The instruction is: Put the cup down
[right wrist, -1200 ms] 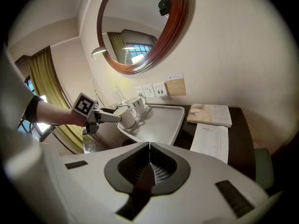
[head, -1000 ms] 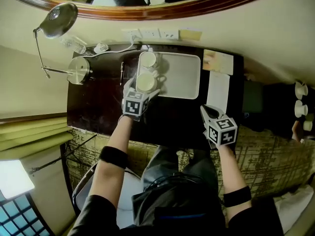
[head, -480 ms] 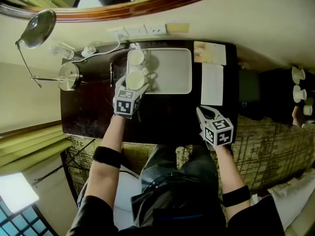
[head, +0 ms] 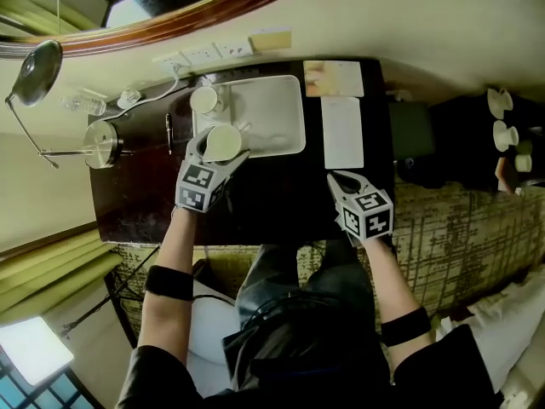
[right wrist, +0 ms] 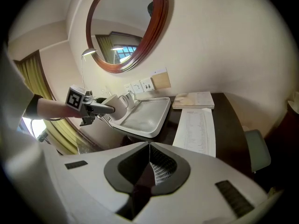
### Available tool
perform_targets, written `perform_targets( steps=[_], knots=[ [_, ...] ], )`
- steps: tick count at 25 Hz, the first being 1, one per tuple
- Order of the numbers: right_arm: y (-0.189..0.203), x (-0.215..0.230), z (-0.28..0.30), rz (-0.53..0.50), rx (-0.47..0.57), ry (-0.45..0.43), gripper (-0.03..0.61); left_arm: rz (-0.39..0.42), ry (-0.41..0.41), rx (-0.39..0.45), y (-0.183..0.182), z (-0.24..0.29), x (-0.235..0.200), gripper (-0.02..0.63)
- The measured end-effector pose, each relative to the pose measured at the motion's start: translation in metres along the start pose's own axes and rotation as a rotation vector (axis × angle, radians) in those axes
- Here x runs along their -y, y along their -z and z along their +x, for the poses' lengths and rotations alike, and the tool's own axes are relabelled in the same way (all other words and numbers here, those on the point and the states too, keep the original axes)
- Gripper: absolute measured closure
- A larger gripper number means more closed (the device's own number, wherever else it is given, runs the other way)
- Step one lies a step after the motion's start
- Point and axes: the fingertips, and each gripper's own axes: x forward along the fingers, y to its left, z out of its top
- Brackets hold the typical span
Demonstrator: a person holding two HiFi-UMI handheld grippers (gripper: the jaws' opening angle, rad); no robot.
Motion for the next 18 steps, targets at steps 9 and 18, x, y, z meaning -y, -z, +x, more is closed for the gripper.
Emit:
perform_targets(
  steps=[9,18],
  knots=[
    [-0.006,0.023,-0.016,0.010,0.028,0.030,0.560,0.134,0.213,-0.012,-0.028,0.013,0.105,0.195],
    [-0.009,0.044,-0.030,0.042,0.054,0.059,0.560,0.224,0.340,-0.039,-0.023,0.032,0.172,0.193]
  ],
)
